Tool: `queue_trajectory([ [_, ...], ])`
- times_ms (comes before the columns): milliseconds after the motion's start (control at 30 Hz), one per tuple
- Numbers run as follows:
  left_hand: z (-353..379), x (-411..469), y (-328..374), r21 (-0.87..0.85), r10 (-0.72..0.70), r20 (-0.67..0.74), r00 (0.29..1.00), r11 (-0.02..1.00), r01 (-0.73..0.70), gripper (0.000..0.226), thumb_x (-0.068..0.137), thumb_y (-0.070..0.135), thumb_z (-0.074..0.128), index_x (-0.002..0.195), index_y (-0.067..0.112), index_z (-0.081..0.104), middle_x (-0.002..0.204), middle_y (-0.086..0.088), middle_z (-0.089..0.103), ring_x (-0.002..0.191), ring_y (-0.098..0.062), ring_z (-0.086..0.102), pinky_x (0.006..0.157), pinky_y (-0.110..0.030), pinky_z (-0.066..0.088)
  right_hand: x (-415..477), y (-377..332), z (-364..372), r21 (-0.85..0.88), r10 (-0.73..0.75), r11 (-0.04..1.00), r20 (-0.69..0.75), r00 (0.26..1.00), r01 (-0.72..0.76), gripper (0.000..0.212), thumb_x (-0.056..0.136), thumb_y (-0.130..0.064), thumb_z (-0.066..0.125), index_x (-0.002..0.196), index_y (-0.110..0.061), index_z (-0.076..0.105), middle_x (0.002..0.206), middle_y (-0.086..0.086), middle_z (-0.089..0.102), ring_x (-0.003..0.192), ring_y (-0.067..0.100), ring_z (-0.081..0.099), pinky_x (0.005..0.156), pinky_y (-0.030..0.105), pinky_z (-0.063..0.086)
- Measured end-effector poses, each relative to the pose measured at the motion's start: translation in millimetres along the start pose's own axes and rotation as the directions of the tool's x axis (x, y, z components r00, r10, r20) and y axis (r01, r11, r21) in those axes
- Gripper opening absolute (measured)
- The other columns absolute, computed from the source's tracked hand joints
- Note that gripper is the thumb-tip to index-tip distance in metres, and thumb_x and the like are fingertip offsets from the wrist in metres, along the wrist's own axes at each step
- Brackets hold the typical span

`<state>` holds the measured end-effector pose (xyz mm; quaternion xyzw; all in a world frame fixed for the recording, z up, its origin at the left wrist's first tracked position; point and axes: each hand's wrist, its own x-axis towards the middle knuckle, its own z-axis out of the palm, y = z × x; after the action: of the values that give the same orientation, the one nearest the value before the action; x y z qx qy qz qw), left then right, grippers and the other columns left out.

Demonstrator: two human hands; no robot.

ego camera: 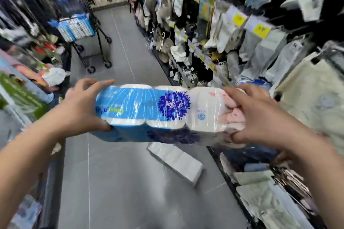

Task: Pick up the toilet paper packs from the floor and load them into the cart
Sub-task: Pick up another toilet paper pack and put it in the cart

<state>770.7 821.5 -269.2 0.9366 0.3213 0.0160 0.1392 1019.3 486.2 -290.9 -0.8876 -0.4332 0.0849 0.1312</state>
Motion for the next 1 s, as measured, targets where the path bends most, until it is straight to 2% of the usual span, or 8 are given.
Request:
queue_trajectory([
  [133, -98.2, -21.1, 26.3, -0.022, 0.034, -0.1, 0.994, 0.999, -0.037, 0.127, 0.032, 0.046, 0.086, 0.15, 0.043, 0.041, 0.144, -0.007, 0.04, 0.138, -0.027, 0.04, 0.114, -0.026, 0.025, -10.3, -34.2, -98.9, -0.017, -0.041, 0.999, -0.071, 0.997, 0.04, 0.122, 0.042, -0.057, 0.069, 0.154, -0.046, 0.021, 0.146, -0.005, 0.03, 0.139, 0.021, 0.027, 0.117, 0.044, 0.035],
  [267, -169.5, -43.6, 34.5, -0.045, 0.058, -0.194, 0.979, 0.997, -0.068, 0.126, 0.027, 0.057, 0.071, 0.148, 0.047, 0.042, 0.141, -0.005, 0.04, 0.137, -0.028, 0.042, 0.122, -0.039, 0.03, -19.3, -66.2, -170.8, -0.036, -0.119, 0.993, -0.146, 0.982, 0.115, 0.117, 0.039, -0.056, 0.072, 0.146, -0.051, 0.024, 0.134, -0.003, 0.036, 0.13, 0.022, 0.032, 0.113, 0.041, 0.038],
  [400, -216.4, -56.8, 29.2, -0.073, 0.088, -0.242, 0.966, 0.991, -0.109, 0.126, 0.027, 0.058, 0.074, 0.148, 0.045, 0.044, 0.139, -0.002, 0.04, 0.135, -0.025, 0.044, 0.122, -0.042, 0.032, -27.6, -93.1, -213.0, -0.073, -0.154, 0.987, -0.171, 0.973, 0.143, 0.121, 0.04, -0.055, 0.073, 0.15, -0.049, 0.024, 0.134, -0.009, 0.033, 0.132, 0.017, 0.031, 0.11, 0.032, 0.037],
  [500, -233.0, -68.9, 21.8, -0.07, 0.106, -0.278, 0.955, 0.989, -0.13, 0.125, 0.028, 0.054, 0.081, 0.148, 0.046, 0.044, 0.143, -0.001, 0.039, 0.137, -0.023, 0.042, 0.122, -0.037, 0.03, -32.0, -107.1, -224.9, -0.089, -0.197, 0.979, -0.208, 0.958, 0.182, 0.119, 0.042, -0.055, 0.073, 0.151, -0.047, 0.027, 0.125, -0.015, 0.031, 0.126, 0.013, 0.032, 0.103, 0.026, 0.034],
  [600, -240.7, -74.2, 16.8, -0.083, 0.103, -0.278, 0.955, 0.988, -0.13, 0.122, 0.039, 0.036, 0.096, 0.148, 0.047, 0.043, 0.149, -0.001, 0.036, 0.14, -0.019, 0.039, 0.115, -0.025, 0.026, -31.8, -117.3, -227.7, -0.105, -0.211, 0.976, -0.218, 0.953, 0.192, 0.119, 0.044, -0.054, 0.073, 0.153, -0.044, 0.026, 0.131, -0.016, 0.033, 0.129, 0.013, 0.031, 0.106, 0.027, 0.033],
  [733, -243.7, -81.8, -1.2, -0.076, 0.086, -0.307, 0.948, 0.99, -0.115, 0.118, 0.047, 0.028, 0.099, 0.15, 0.045, 0.043, 0.147, 0.003, 0.037, 0.138, -0.017, 0.041, 0.112, -0.026, 0.029, -28.2, -140.1, -231.2, -0.107, -0.229, 0.971, -0.167, 0.959, 0.213, 0.119, 0.05, -0.045, 0.081, 0.155, -0.043, 0.024, 0.137, -0.015, 0.032, 0.129, 0.01, 0.028, 0.102, 0.026, 0.031],
  [867, -251.0, -91.6, -24.1, -0.132, 0.052, -0.303, 0.952, 0.986, -0.096, 0.118, 0.049, 0.031, 0.097, 0.151, 0.046, 0.041, 0.144, 0.007, 0.036, 0.13, -0.016, 0.043, 0.101, -0.038, 0.049, -12.0, -166.3, -230.2, -0.072, -0.242, 0.97, -0.149, 0.959, 0.233, 0.122, 0.047, -0.045, 0.081, 0.154, -0.045, 0.024, 0.129, -0.019, 0.028, 0.125, 0.007, 0.029, 0.106, 0.027, 0.035],
  [1000, -253.2, -88.6, -59.2, -0.152, 0.015, -0.317, 0.948, 0.986, -0.066, 0.121, 0.032, 0.053, 0.084, 0.145, 0.055, 0.041, 0.144, 0.006, 0.037, 0.135, -0.021, 0.041, 0.116, -0.041, 0.037, 18.7, -196.4, -214.3, -0.05, -0.262, 0.965, -0.156, 0.952, 0.258, 0.122, 0.045, -0.044, 0.08, 0.154, -0.042, 0.027, 0.138, -0.012, 0.032, 0.13, 0.01, 0.029, 0.107, 0.028, 0.035],
])
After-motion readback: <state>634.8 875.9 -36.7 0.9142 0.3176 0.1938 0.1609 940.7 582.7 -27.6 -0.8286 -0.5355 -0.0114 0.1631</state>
